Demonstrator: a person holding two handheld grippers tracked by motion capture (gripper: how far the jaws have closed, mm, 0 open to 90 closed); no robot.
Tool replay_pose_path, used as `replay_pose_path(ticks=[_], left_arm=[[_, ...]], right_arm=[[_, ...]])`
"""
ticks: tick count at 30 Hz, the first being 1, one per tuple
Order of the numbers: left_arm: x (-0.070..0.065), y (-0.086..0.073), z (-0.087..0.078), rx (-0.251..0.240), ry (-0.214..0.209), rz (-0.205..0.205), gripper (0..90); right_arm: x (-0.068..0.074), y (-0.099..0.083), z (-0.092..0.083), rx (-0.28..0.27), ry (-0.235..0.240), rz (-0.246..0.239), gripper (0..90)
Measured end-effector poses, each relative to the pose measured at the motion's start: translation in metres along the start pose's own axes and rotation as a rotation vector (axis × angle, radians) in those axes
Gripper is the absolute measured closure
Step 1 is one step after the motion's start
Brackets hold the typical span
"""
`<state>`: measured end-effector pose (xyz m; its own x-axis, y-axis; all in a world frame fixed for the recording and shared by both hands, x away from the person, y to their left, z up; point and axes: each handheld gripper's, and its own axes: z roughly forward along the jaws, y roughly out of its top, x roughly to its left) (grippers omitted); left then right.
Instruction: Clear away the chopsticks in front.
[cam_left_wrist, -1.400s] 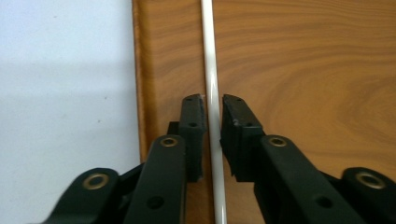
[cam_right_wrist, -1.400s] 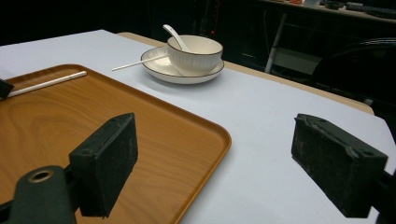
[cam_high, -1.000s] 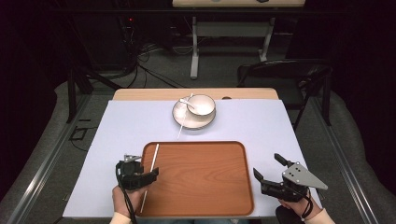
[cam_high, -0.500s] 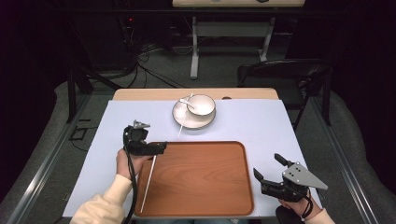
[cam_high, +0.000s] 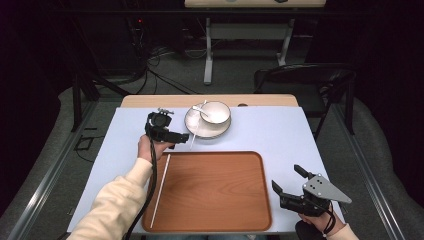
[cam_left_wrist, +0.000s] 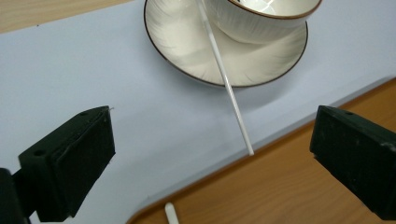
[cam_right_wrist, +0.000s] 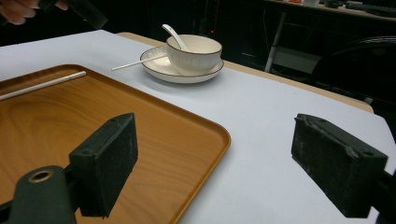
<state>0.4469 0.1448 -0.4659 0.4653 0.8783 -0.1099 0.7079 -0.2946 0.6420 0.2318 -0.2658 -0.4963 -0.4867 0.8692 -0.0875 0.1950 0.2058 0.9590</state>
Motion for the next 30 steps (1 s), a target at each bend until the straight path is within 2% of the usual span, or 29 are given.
replay_pose_path(ticks=[3, 6, 7, 8, 10, 11, 18, 21, 26, 27, 30], left_arm=[[0.002, 0.009, 0.012, 0.01, -0.02, -0.01, 0.1], [0.0, 0.02, 0.028, 0.039, 0.0, 0.013, 0.5], [0.001, 0.022, 0.032, 0.043, -0.008, 0.007, 1.3], [0.001, 0.022, 0.032, 0.043, -0.008, 0.007, 3.1], [0.003, 0.025, 0.039, 0.058, -0.037, -0.023, 6.2], [0.005, 0.029, 0.046, 0.072, -0.022, -0.016, 9.3], [0.007, 0.038, 0.063, 0.083, -0.011, -0.014, 20.5], [0.008, 0.041, 0.071, 0.092, -0.027, -0.029, 29.7], [0.005, 0.045, 0.082, 0.1, -0.029, -0.018, 37.8], [0.004, 0.046, 0.087, 0.104, -0.029, -0.012, 42.7], [0.004, 0.046, 0.092, 0.11, -0.042, -0.025, 47.7]], right_arm=[[0.0, 0.0, 0.0, 0.002, -0.001, 0.0, 14.1], [0.0, 0.0, 0.0, 0.001, -0.001, 0.001, 14.1], [0.0, 0.0, 0.0, 0.001, 0.0, 0.001, 14.1], [0.0, 0.0, 0.0, 0.001, 0.0, 0.001, 14.1], [0.0, 0.0, 0.0, 0.001, -0.001, 0.0, 14.1], [0.0, 0.0, 0.0, 0.001, -0.001, 0.0, 14.1], [0.0, 0.0, 0.0, 0.001, -0.001, 0.0, 14.1], [0.0, 0.0, 0.0, -0.001, -0.001, 0.0, 14.1], [0.0, 0.0, 0.0, -0.002, -0.001, 0.001, 14.1], [0.0, 0.0, 0.0, -0.002, -0.001, 0.001, 14.1], [0.0, 0.0, 0.0, -0.002, -0.001, 0.002, 14.1]])
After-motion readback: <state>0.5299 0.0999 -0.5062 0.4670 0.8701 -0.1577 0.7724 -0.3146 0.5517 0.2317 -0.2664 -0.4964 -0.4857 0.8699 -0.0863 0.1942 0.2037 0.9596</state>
